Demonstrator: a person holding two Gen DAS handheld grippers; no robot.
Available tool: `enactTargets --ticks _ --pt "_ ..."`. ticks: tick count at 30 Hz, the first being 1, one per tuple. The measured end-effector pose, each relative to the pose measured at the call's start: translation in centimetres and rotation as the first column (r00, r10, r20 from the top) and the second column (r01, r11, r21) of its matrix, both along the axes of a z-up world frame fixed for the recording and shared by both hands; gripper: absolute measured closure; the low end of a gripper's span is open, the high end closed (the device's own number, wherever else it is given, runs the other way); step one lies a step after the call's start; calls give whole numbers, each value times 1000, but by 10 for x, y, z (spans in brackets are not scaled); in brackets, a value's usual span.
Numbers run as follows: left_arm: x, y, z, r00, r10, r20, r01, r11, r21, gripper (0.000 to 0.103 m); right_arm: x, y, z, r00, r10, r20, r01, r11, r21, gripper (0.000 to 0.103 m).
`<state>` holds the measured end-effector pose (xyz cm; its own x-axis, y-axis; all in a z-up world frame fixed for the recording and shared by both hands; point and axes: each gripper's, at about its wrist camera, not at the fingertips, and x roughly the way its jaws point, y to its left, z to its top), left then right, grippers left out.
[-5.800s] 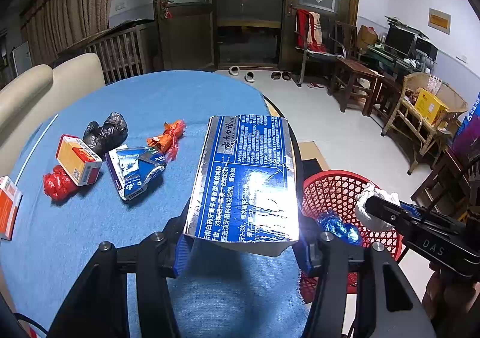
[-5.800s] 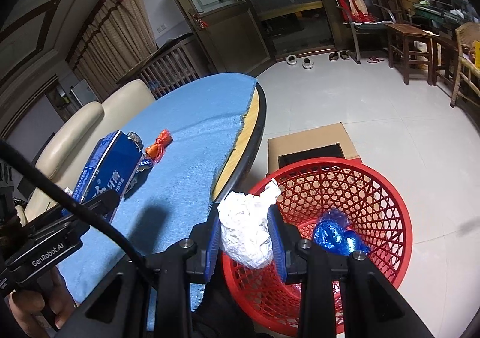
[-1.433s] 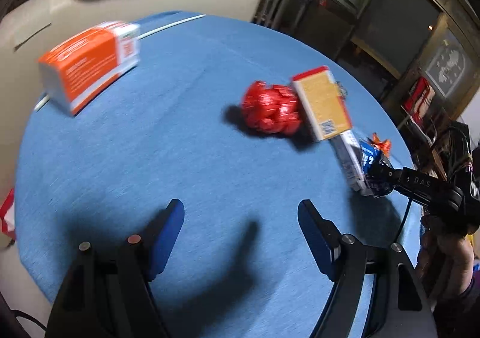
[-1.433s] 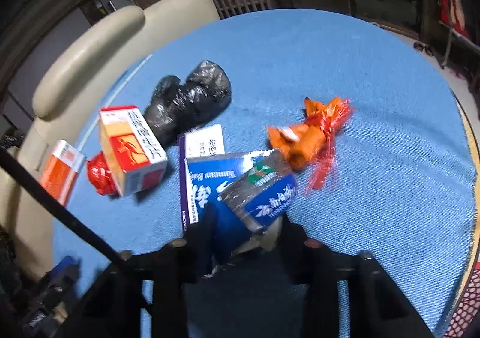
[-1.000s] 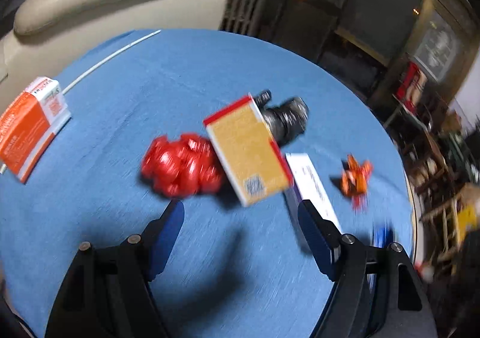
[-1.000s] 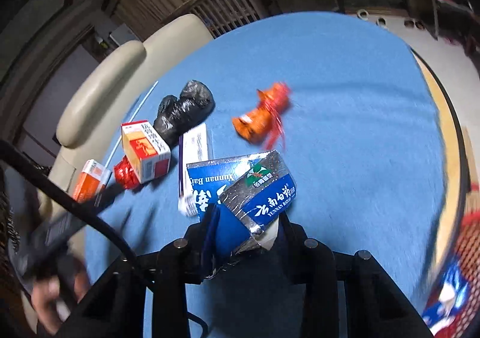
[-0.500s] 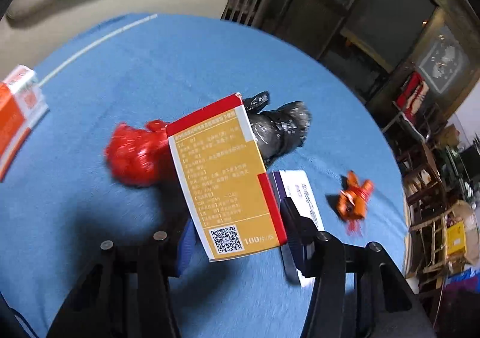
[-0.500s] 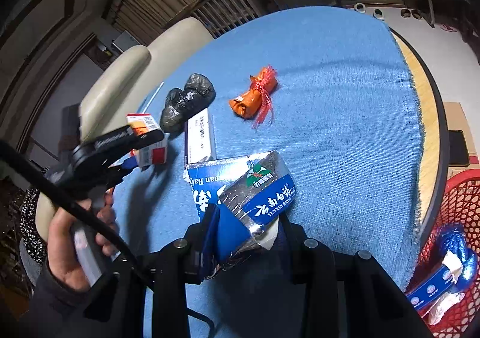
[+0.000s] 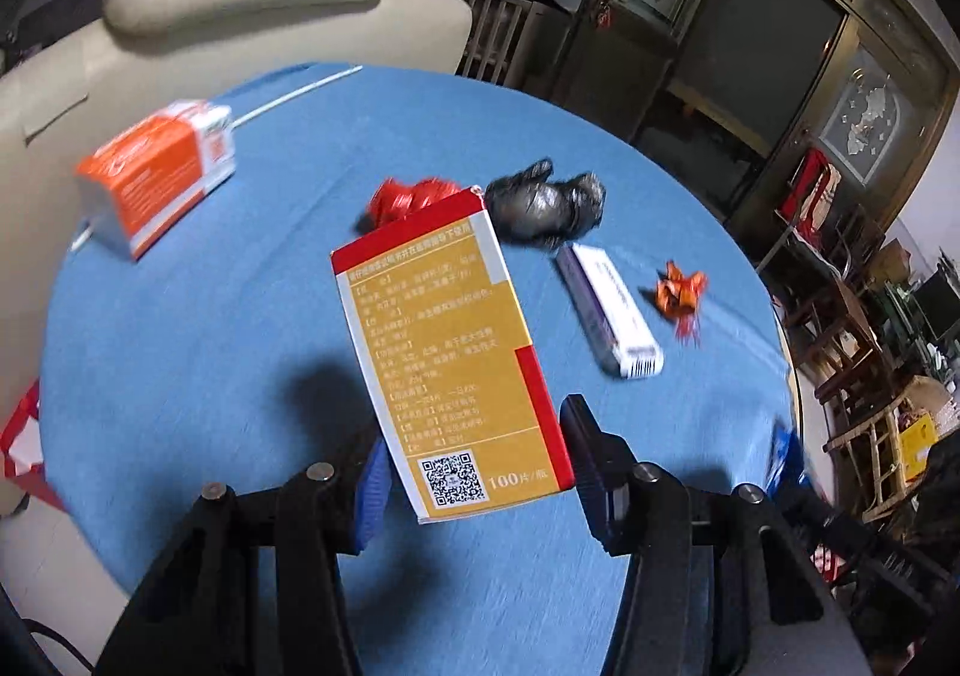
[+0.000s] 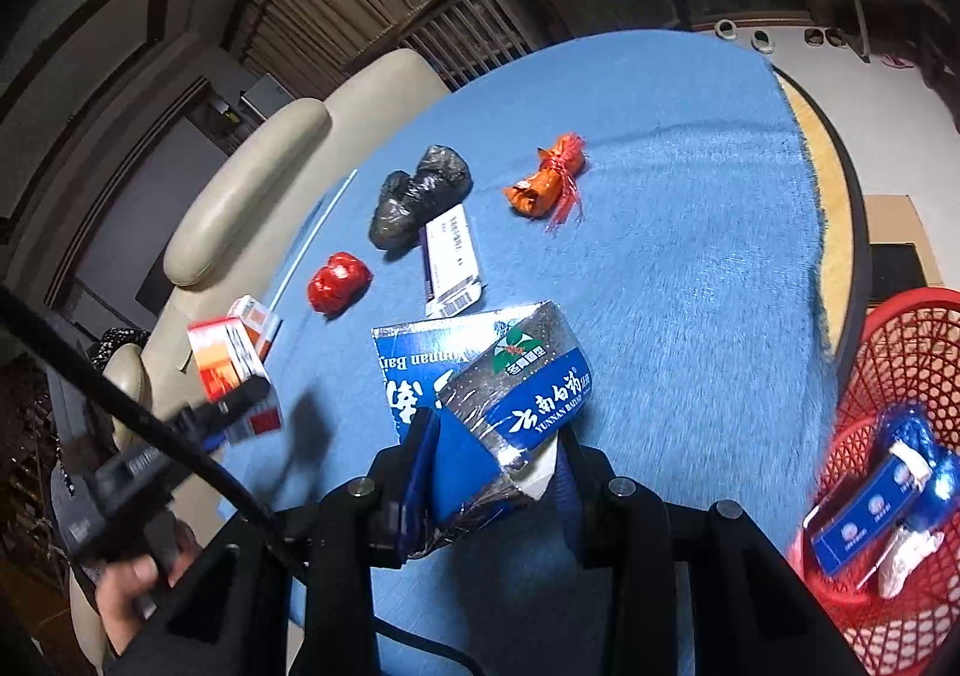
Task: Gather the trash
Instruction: 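Grasp and lift the yellow-and-red medicine box with the left tool, then carry the yellow box and blue carton to the red basket and open both tools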
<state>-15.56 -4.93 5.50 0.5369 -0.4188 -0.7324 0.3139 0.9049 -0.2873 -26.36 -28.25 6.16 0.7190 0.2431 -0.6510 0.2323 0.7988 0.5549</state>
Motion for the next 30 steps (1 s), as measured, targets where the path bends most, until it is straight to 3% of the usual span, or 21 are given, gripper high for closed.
enactTargets --ticks 16,30 --pt "-59 -6 27 991 -98 87 96 995 30 48 -47 13 43 996 -33 87 38 998 -51 64" --pt "-69 -30 34 982 -140 126 132 989 71 48 -56 -5 45 990 -77 119 79 997 -13 64"
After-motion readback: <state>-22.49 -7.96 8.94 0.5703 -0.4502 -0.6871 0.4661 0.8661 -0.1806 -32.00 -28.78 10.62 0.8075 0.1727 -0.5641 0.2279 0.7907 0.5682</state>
